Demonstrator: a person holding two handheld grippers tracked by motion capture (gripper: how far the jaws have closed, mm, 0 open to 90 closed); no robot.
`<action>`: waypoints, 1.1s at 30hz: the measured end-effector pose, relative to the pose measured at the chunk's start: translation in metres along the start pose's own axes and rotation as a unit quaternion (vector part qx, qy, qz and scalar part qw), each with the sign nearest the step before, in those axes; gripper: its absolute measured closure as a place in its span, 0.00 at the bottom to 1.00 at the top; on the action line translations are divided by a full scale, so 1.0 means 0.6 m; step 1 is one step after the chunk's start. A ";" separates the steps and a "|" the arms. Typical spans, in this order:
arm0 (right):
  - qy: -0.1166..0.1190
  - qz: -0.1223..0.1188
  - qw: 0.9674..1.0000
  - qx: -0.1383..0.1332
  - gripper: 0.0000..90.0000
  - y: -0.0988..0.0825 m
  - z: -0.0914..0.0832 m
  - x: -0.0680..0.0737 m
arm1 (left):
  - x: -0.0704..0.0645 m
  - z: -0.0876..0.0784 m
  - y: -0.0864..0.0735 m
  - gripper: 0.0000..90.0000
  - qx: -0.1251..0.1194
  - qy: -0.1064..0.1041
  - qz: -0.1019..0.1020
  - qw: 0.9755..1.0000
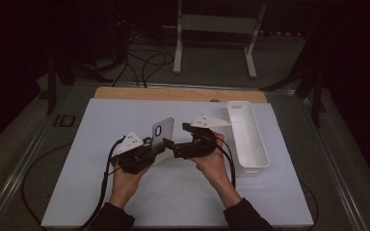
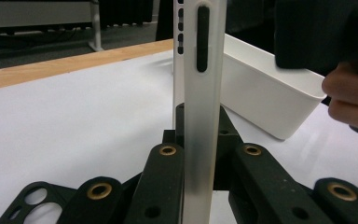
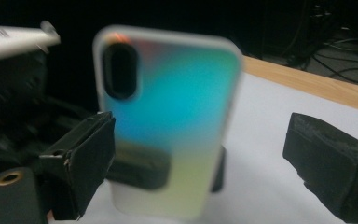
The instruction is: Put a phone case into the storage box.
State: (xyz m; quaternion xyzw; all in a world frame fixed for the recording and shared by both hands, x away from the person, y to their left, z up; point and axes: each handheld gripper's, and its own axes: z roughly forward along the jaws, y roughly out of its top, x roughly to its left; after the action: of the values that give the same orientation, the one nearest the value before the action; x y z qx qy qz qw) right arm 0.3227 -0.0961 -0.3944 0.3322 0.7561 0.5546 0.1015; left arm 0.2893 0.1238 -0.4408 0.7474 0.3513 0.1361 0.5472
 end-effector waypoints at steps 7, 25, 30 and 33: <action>0.013 0.012 1.000 -0.005 0.11 0.012 0.012 0.012 | -0.008 0.005 -0.008 0.96 0.001 0.000 0.005 1.000; -0.003 0.027 1.000 0.011 0.17 0.009 0.028 0.014 | -0.020 0.013 -0.018 0.96 0.005 0.001 0.005 1.000; -0.008 0.029 0.999 0.016 0.18 0.008 0.028 0.013 | -0.021 0.016 -0.020 0.95 0.005 -0.001 0.002 1.000; -0.012 0.018 1.000 0.017 0.19 0.010 0.027 0.015 | -0.019 0.018 -0.019 0.95 0.004 -0.001 0.002 1.000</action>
State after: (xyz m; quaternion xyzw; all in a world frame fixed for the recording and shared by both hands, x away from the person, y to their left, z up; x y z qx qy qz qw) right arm 0.3267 -0.0769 -0.3929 0.3537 0.7580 0.5397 0.0953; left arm 0.2831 0.1100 -0.4528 0.7506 0.3495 0.1351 0.5442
